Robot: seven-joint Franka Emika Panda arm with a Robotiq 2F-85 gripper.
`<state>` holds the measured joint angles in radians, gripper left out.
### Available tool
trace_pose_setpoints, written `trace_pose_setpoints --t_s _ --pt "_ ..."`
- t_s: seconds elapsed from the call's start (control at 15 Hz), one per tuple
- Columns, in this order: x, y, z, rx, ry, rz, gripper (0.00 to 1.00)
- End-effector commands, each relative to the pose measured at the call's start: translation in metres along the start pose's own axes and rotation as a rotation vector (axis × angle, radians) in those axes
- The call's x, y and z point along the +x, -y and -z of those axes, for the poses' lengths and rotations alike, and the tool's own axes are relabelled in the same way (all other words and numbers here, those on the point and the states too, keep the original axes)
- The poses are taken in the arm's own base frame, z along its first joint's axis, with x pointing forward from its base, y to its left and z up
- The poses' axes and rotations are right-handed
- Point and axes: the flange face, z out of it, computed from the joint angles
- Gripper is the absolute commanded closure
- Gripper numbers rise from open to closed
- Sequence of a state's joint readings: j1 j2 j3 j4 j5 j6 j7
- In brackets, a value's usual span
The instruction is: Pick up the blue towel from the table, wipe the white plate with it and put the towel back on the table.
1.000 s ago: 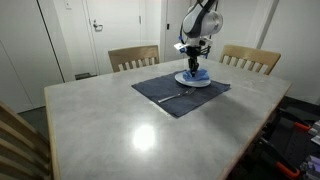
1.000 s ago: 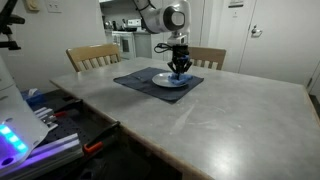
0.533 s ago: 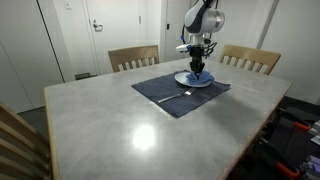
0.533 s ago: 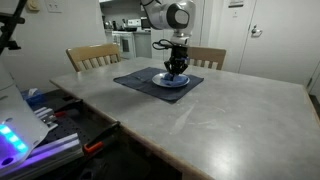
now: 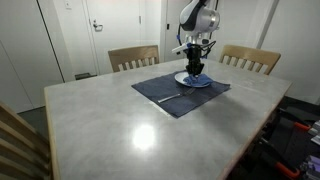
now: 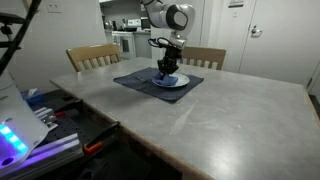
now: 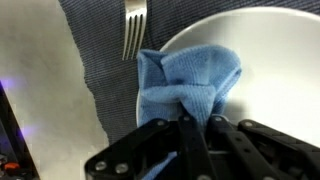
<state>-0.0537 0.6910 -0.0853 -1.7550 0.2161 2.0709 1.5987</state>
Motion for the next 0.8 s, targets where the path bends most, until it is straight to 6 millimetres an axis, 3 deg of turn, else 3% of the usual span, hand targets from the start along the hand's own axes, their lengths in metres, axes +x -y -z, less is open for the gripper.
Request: trace_pose_setpoints --t_s 0.0,0.33,0.73 --pt "-0.016 0.018 -0.027 -0.041 0.022 0.034 0.97" --pt "-0.025 0.037 -0.021 0.016 0.016 0.025 0.97" --pt "-0.019 0.06 -0.012 0.091 0.014 -0.02 0.97"
